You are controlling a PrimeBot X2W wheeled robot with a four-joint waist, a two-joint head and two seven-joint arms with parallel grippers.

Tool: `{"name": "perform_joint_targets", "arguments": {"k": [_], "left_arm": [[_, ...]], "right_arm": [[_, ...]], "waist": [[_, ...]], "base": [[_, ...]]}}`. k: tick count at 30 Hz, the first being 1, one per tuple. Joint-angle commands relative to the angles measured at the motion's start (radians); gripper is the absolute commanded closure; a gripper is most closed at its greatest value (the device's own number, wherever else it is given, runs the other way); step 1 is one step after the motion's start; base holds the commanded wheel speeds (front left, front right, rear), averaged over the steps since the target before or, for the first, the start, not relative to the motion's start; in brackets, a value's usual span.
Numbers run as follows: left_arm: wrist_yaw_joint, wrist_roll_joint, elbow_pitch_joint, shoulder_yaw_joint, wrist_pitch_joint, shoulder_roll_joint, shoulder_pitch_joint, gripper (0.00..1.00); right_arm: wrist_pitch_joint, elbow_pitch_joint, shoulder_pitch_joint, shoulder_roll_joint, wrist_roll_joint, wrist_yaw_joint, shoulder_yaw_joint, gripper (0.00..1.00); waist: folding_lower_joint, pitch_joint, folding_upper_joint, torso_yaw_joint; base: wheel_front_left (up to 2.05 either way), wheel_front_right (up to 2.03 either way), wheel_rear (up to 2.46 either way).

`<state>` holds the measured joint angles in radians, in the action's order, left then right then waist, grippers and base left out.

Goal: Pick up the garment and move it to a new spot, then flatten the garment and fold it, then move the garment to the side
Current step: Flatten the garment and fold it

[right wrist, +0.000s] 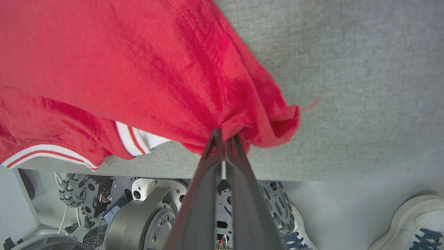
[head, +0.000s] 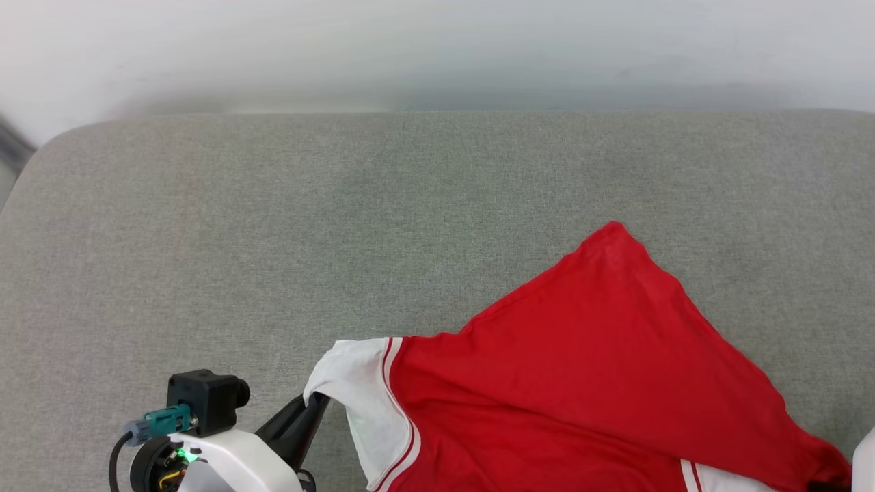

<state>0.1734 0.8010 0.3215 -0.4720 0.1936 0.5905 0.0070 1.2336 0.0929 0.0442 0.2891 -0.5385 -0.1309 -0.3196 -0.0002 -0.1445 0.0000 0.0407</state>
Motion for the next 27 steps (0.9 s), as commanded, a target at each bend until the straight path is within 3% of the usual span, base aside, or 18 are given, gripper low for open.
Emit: {"name": "perform_joint_targets", "arguments": {"k": [1,3,4,5,6,18,27], "left_arm": [[0.005,0.012,0.001,0.010,-0.012,-0.009,0.012,1.00],[0.008,0.008,0.002,0.010,-0.012,-0.007,0.013,1.00],[0.009,0.007,0.005,0.009,-0.011,-0.006,0.014,1.00],[0.010,0.006,0.007,0.008,-0.010,-0.005,0.015,1.00],[0.012,0.005,0.009,0.006,-0.008,-0.004,0.015,1.00],[0.017,-0.034,0.056,-0.022,0.011,-0.001,-0.030,1.00],[-0.001,-0.067,0.080,-0.054,0.033,-0.015,-0.101,1.00]], "right_arm": [[-0.012,-0.003,0.029,-0.010,-0.006,0.000,0.000,1.00],[-0.020,-0.005,0.044,-0.005,-0.007,0.000,0.008,1.00],[-0.033,0.002,0.041,0.004,-0.007,0.000,0.014,0.70],[-0.041,0.003,0.037,0.011,-0.010,0.000,0.017,0.51],[-0.043,0.001,0.030,0.012,-0.018,0.000,0.022,0.00],[-0.027,0.095,-0.185,0.070,-0.101,0.000,0.080,0.00],[0.008,0.037,-0.433,0.066,-0.018,0.000,0.194,0.00]], "waist": [[0.0002,0.007,0.0000,0.000],[0.0002,0.008,0.0000,0.002],[0.0002,0.009,0.0000,0.004],[0.0002,0.008,0.0000,0.005],[0.0002,0.008,0.0000,0.006],[0.0002,-0.059,0.0000,0.067],[0.0002,-0.157,0.0000,0.161]], "base": [[0.00,0.00,0.00],[0.00,0.00,0.00],[0.00,0.00,0.00],[0.00,0.00,0.00],[0.00,0.00,0.00],[0.00,0.00,0.00],[0.00,0.00,0.00]]}}
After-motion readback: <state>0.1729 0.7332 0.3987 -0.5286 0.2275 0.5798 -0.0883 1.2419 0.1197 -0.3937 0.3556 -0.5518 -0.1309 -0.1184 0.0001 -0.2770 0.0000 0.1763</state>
